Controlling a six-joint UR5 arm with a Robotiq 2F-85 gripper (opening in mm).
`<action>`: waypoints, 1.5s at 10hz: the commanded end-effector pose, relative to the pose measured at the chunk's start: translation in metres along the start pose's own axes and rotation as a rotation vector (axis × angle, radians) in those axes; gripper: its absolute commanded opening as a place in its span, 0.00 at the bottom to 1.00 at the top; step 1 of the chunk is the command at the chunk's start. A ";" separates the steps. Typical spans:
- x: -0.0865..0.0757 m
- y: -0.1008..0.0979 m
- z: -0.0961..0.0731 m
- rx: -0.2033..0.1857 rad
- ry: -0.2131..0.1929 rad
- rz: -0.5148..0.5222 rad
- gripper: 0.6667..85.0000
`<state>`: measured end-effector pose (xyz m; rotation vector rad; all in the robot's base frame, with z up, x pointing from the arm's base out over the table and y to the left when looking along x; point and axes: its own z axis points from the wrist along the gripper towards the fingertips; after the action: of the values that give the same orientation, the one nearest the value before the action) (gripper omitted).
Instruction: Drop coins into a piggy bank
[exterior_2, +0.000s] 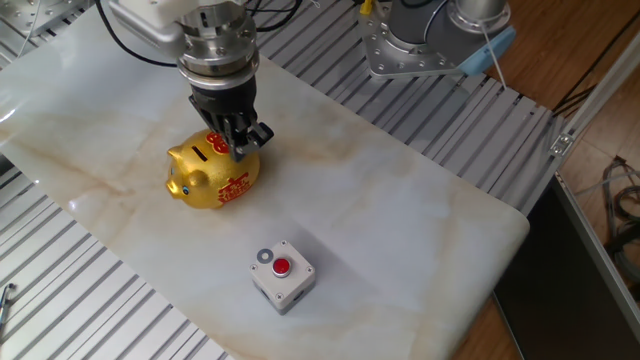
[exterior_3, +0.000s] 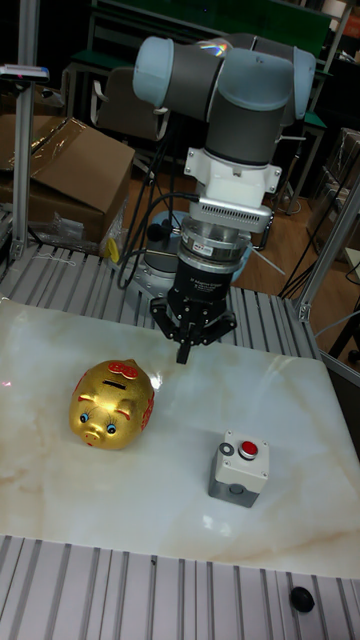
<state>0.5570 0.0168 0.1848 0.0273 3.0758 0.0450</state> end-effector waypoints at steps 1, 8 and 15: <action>0.002 -0.003 0.001 0.003 -0.003 0.005 0.00; -0.006 0.017 0.003 -0.111 -0.047 0.025 0.00; -0.004 0.037 -0.011 -0.133 0.013 0.119 0.00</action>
<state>0.5582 0.0470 0.1872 0.1575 3.0529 0.2655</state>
